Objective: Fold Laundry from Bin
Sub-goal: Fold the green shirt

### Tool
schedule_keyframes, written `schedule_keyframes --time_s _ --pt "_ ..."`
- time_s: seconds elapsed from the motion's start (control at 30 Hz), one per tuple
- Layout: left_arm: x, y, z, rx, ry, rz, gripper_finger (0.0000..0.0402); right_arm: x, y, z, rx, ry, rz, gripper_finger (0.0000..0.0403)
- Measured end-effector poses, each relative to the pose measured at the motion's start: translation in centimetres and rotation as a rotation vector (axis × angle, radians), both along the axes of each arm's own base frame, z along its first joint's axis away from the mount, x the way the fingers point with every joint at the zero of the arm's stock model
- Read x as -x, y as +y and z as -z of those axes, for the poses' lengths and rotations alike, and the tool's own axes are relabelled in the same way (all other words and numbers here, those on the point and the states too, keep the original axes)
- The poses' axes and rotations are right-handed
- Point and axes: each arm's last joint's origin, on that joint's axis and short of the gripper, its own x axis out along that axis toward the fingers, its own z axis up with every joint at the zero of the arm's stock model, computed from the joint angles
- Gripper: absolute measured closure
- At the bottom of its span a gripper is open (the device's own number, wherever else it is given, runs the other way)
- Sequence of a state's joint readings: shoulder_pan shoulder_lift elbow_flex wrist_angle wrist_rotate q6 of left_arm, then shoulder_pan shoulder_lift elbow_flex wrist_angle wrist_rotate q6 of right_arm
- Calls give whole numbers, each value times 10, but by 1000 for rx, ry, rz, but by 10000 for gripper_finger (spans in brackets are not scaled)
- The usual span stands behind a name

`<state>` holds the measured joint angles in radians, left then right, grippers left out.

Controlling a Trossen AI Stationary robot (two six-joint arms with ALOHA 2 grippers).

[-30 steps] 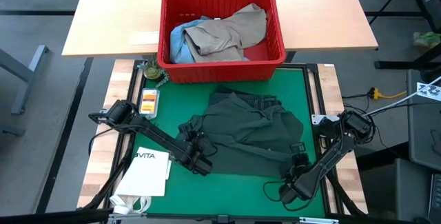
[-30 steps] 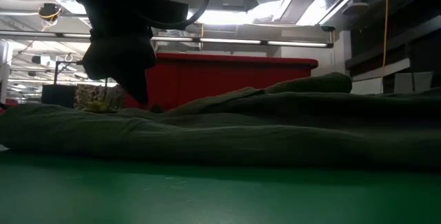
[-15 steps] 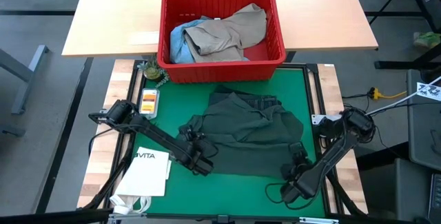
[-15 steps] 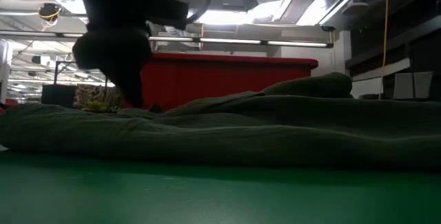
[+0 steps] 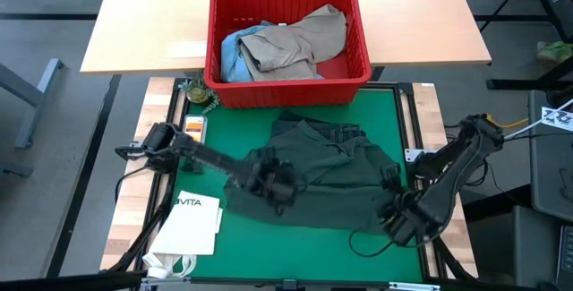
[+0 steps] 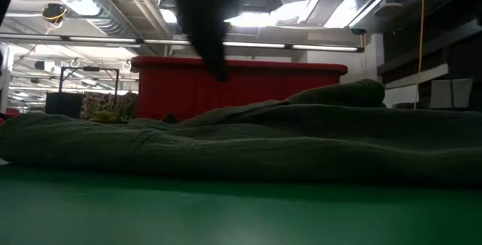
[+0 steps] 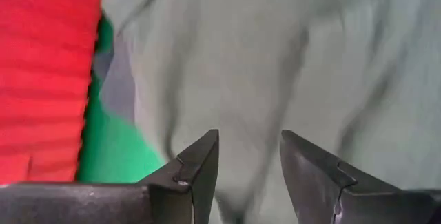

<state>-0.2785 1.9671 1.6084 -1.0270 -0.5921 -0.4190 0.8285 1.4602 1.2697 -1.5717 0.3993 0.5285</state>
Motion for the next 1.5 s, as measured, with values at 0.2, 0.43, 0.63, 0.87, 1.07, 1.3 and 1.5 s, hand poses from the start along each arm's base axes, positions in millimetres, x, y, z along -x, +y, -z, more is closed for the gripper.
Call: schedule_keyframes --time_s 0.2,0.43,0.63,0.87,1.07,1.3,1.5 --pt "-29 63 -3 176 -65 83 253 0 -31 -23 12 -120 4 249" --pt "-43 146 -10 263 -214 109 253 -5 -81 -44 109 -178 -31 249" --pt "-35 196 -9 352 -254 35 254 -3 -125 -44 79 -238 -123 249" --pt "-30 217 -9 403 -311 -94 254 14 -157 -14 -77 -399 -112 249" --pt "-29 203 0 463 -285 -132 254 16 -164 14 -159 -454 -87 249" --pt "-33 182 1 457 -262 -103 254 10 -163 40 -193 -439 -103 249" --pt "-33 184 10 453 -259 -206 254 7 -163 51 -187 -457 -113 249"
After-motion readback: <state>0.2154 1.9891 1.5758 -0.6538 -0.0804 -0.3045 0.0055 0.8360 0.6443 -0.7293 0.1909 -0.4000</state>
